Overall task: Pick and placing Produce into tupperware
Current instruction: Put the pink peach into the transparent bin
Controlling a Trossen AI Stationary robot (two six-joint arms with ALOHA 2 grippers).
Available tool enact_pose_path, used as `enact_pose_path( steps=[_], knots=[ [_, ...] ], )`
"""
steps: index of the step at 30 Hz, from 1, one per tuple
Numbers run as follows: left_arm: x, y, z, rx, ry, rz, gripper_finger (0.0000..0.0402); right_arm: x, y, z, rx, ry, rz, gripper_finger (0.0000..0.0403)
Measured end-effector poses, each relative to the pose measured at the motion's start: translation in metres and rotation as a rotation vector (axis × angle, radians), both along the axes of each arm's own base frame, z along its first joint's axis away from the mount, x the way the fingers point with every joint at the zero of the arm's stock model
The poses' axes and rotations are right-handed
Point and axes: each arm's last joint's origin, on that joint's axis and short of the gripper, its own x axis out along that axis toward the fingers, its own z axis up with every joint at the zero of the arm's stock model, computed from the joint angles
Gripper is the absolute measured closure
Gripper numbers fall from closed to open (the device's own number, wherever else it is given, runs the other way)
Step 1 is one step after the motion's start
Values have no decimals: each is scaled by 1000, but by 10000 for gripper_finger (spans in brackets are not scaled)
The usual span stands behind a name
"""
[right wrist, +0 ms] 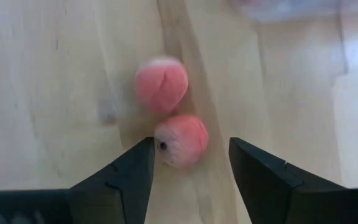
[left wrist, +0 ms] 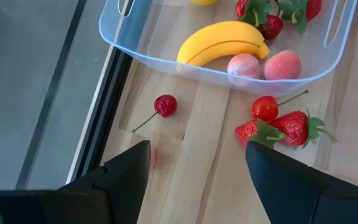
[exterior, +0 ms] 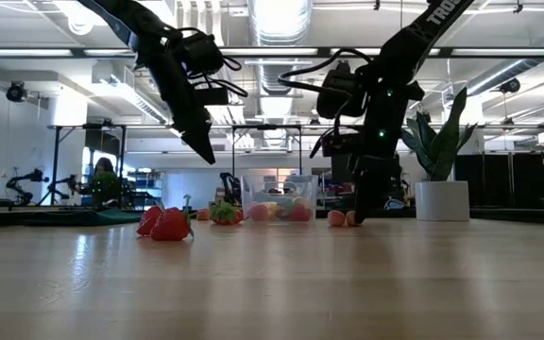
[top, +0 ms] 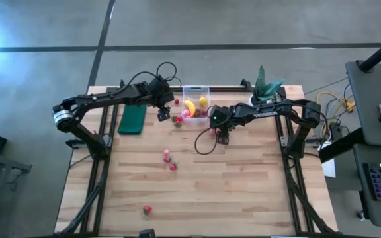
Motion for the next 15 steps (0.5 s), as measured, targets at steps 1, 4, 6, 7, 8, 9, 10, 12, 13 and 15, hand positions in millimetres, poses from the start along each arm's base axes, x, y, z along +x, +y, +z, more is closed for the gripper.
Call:
enact_pose_path(
  steps=[1,4,6,7,8,9,10,12,13,15],
  knots=[
    [0,0,0,0,0,0,152,0,0,0,-1,-3,0,208],
    [0,0,0,0,0,0,152,1,0,0,-2,-7,1,222],
    [0,0,0,0,0,0,152,1,0,0,-2,-8,0,233],
    [0,0,0,0,0,0,152,1,0,0,-2,-8,0,239],
    [0,0,0,0,0,0,152,1,0,0,-2,-8,0,245],
    [0,0,0,-1,1,0,152,1,0,0,-2,-8,1,250],
    [0,0,-1,-1,2,0,152,1,0,0,-2,-9,1,255],
    [0,0,-1,-2,2,0,152,1,0,0,-2,-10,0,266],
    [0,0,-1,-1,2,0,152,1,0,0,-2,-10,0,270],
    [0,0,-1,-1,2,0,152,1,0,0,-2,-11,0,280]
  ],
)
